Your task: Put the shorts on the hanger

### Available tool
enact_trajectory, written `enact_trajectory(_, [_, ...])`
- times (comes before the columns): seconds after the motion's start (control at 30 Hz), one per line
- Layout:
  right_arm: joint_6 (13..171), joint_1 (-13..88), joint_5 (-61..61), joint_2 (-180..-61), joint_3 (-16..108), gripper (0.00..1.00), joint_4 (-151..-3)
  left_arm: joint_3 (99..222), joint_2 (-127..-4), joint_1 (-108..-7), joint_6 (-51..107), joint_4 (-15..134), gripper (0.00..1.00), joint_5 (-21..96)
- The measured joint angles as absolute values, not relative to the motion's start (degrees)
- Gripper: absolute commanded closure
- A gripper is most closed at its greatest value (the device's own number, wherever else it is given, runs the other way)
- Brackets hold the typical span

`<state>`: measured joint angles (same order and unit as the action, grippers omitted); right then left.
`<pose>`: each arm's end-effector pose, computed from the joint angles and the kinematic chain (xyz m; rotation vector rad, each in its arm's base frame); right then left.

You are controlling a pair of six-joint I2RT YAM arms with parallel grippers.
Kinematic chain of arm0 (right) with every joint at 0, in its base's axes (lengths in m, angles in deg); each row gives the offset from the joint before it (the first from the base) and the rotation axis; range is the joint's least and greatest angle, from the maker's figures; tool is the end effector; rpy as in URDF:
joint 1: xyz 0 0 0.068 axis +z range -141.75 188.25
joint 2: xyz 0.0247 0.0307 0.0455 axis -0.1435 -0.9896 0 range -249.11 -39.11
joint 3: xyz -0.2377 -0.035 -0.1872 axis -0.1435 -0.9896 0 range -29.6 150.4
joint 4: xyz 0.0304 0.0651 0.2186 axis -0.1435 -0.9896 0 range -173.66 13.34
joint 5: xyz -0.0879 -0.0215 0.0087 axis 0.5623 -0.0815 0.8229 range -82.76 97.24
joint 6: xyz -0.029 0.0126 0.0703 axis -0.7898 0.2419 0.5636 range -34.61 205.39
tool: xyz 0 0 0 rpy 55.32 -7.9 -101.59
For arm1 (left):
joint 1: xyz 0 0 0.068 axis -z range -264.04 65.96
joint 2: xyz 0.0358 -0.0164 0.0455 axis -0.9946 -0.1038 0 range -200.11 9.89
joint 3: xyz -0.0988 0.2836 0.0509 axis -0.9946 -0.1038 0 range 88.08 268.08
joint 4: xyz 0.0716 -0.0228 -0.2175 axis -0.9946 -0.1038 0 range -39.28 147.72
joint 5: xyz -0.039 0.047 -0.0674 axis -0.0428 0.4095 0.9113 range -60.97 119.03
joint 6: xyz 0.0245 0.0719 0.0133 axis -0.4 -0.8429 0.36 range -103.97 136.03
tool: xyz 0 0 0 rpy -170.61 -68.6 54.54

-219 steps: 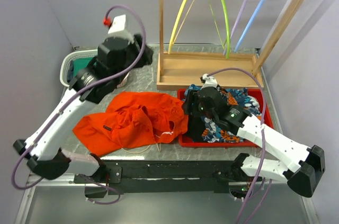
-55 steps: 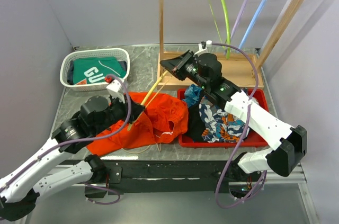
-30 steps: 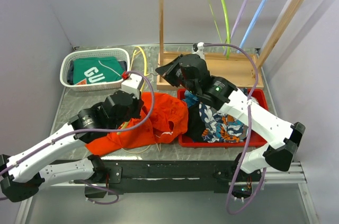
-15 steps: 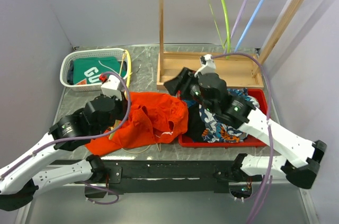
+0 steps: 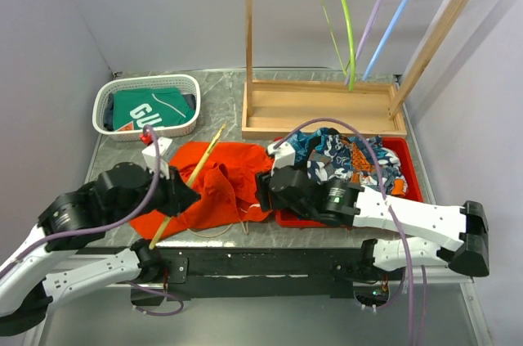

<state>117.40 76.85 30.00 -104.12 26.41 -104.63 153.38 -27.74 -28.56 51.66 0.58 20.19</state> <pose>0.1038 0.1957 0.3278 -0.4816 2.1615 0.5627 0.0452 -0.0479 0.3775 0.2787 2.1634 -0.7899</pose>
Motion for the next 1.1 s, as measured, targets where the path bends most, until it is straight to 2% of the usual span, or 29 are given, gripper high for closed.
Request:
enact_trajectory(0.2, [117.1,80.7,33.7,-109.9,26.5,0.35,-108.6,155.0,-23.6,-28.6,54.2,-3.7,0.99,28.1])
enact_trajectory(0.27, [117.7,81.0,35.5,-112.6,27.0,0.39,-110.6,155.6,-22.3,-28.6,54.7,-4.8,0.99,30.8])
enact_trajectory(0.37, [119.3,81.0,38.8,-116.6,28.7,0.54,-113.9,156.4,-20.8,-28.6,54.9,-5.5,0.99,34.3])
enact_trajectory(0.4, [120.1,81.0,39.9,-117.8,29.5,0.65,-115.0,156.6,-20.4,-28.6,54.9,-5.7,0.99,35.4])
enact_trajectory(0.5, [122.6,80.7,43.0,-120.1,32.0,0.81,-117.8,156.6,-19.8,-28.6,55.2,-6.2,0.99,38.2])
enact_trajectory(0.73, [126.6,77.0,45.7,-119.8,33.9,0.9,-120.6,157.2,-19.8,-28.6,55.3,-8.1,0.99,43.2])
enact_trajectory(1.1, [126.4,74.6,44.6,-115.8,33.9,0.96,-119.9,159.3,-18.9,-28.6,55.8,-8.9,0.99,49.4])
